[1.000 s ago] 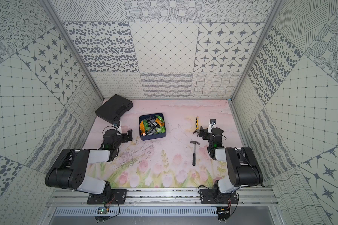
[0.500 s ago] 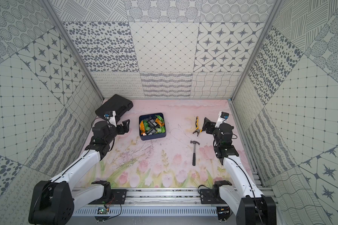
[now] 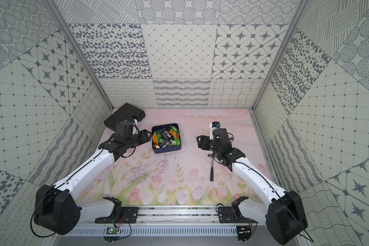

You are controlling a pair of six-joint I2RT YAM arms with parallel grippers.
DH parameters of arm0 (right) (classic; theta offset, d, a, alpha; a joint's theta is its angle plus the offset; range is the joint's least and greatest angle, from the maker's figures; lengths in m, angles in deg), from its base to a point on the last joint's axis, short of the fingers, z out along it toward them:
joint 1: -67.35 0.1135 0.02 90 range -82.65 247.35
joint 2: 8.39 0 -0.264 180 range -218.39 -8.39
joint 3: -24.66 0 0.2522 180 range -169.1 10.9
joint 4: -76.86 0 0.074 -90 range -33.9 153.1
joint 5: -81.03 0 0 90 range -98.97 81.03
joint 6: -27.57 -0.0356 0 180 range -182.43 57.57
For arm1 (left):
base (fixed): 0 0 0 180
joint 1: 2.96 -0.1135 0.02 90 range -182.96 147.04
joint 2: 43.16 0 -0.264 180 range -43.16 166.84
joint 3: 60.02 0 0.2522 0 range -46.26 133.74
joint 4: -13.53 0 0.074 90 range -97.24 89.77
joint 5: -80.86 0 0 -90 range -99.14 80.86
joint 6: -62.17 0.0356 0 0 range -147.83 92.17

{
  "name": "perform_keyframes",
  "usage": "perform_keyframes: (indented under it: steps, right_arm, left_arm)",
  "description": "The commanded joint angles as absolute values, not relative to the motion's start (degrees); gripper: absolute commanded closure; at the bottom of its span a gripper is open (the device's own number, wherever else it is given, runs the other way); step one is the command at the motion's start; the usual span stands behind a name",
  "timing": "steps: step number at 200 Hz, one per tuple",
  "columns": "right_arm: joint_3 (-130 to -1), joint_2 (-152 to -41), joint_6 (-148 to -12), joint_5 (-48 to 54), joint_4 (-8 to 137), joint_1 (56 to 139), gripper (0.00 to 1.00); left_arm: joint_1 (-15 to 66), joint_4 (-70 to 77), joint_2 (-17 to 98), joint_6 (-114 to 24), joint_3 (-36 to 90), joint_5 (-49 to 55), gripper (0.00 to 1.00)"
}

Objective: Take the cookies out of the storage box
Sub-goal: Pick up the cookie from the storage box.

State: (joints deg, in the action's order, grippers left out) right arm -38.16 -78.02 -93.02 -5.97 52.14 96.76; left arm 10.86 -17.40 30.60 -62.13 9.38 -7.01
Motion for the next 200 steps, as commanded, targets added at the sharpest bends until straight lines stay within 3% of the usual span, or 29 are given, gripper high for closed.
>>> perform_keyframes:
  steps: [1, 20, 77, 200]
  right_arm:
    - [-44.23, -84.26, -91.62, -8.13, 53.74, 101.57, 0.34]
    - [-49.37, -90.56, -91.44, -8.36, 55.88, 105.75, 0.38]
    - [-64.26, -108.49, -91.1, -6.82, 58.7, 113.03, 0.48]
    - [-87.53, -134.2, -95.2, -3.82, 53.95, 114.42, 0.57]
  left_arm:
    - [11.38, -33.42, 32.52, -74.85, 12.01, -10.52, 0.41]
    - [10.9, -36.97, 31.96, -79.84, 11.6, -11.69, 0.48]
    - [9.79, -40.21, 24.5, -90.87, 3.31, -13.53, 0.46]
    - [9.06, -42.53, 16.52, -94.09, -3.36, -13.81, 0.44]
